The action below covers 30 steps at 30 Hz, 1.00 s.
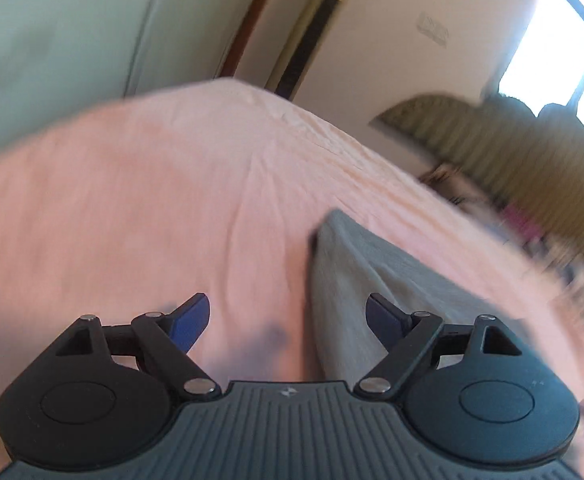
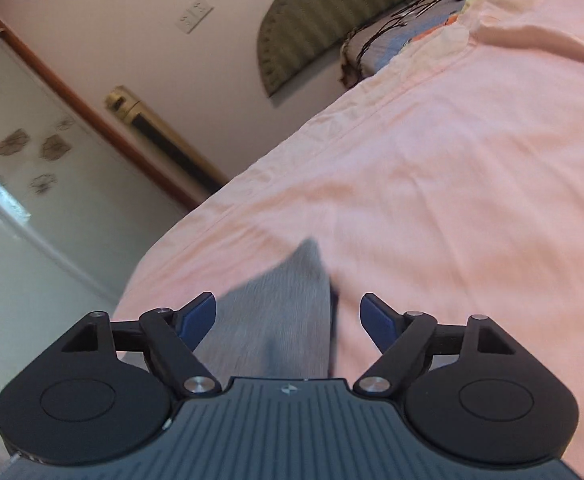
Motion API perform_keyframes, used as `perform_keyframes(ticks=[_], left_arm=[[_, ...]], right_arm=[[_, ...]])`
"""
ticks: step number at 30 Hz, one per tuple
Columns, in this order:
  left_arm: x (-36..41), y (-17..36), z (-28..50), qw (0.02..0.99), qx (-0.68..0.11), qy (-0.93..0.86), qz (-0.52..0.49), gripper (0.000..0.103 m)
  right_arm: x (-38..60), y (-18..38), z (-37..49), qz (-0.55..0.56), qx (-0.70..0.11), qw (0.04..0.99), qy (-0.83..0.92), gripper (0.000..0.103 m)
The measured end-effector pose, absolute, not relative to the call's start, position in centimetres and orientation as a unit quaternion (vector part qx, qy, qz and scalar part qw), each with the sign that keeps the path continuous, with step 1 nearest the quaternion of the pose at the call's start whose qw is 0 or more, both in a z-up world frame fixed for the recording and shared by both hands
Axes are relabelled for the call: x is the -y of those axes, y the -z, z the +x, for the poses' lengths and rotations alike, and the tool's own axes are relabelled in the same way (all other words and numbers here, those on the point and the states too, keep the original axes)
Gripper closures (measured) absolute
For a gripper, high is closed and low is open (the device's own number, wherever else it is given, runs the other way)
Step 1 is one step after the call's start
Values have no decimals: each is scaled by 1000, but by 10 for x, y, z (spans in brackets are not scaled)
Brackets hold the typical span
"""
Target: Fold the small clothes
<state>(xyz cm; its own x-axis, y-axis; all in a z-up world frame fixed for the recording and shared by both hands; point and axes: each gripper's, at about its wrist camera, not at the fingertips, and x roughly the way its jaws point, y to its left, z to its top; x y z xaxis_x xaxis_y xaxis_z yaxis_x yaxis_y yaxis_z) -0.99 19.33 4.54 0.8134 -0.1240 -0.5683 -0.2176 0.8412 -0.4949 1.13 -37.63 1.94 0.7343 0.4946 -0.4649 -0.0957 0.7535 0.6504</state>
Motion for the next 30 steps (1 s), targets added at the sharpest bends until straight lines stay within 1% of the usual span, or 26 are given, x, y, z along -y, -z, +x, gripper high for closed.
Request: perform_keyframes(ticks=[3, 4, 6, 7, 9, 10, 13, 15, 16, 17, 18, 19, 20, 21, 23, 25, 27, 30], left_arm=[[-186, -23, -67, 883, -297, 20, -364, 17], [-182, -16, -72, 873, -309, 28, -375, 17], [-171, -18, -75, 877, -297, 44, -374, 17], [-167, -19, -66, 872, -306, 58, -377, 17], [-163, -20, -47, 858, -324, 50, -395, 17], [-166, -15, -38, 841, -335, 37, -423, 19], [-175, -7, -33, 800, -325, 14, -505, 18], [-176, -1, -38, 786, -316, 13, -532, 19], [-173, 0, -40, 786, -313, 10, -533, 23], [-170, 0, -41, 787, -318, 7, -528, 29], [-163, 0, -38, 792, -330, -3, -513, 58], [-156, 0, -34, 802, -349, -23, -484, 86], [-152, 1, -29, 813, -363, -39, -454, 92], [-151, -1, -28, 820, -360, -41, -444, 92], [-149, -9, -32, 835, -355, -55, -417, 92], [-144, -23, -37, 859, -339, -47, -381, 93], [-140, -42, -44, 877, -324, -24, -354, 94], [-137, -65, -60, 891, -308, 7, -334, 94]], right_arm=[[382, -10, -56, 312, -345, 869, -169, 17], [384, -3, -73, 326, -350, 862, -169, 16], [384, 13, -97, 364, -371, 836, -176, 14], [381, 13, -107, 365, -355, 842, -178, 12], [371, 12, -109, 379, -359, 832, -189, 7], [365, 10, -105, 388, -364, 825, -193, 7], [353, 16, -89, 441, -373, 793, -193, 7], [345, 16, -84, 450, -363, 798, -171, 7], [340, 17, -81, 449, -362, 798, -175, 9], [336, 19, -78, 453, -360, 797, -173, 12], [332, 21, -75, 455, -360, 797, -166, 23], [327, 23, -71, 449, -367, 797, -169, 54], [321, 27, -66, 441, -380, 795, -173, 81], [317, 32, -62, 435, -393, 793, -162, 90], [315, 37, -62, 429, -386, 801, -161, 90], [324, 34, -67, 450, -368, 797, -165, 91], [333, 23, -74, 455, -344, 802, -175, 91], [345, 8, -83, 458, -332, 803, -188, 91]])
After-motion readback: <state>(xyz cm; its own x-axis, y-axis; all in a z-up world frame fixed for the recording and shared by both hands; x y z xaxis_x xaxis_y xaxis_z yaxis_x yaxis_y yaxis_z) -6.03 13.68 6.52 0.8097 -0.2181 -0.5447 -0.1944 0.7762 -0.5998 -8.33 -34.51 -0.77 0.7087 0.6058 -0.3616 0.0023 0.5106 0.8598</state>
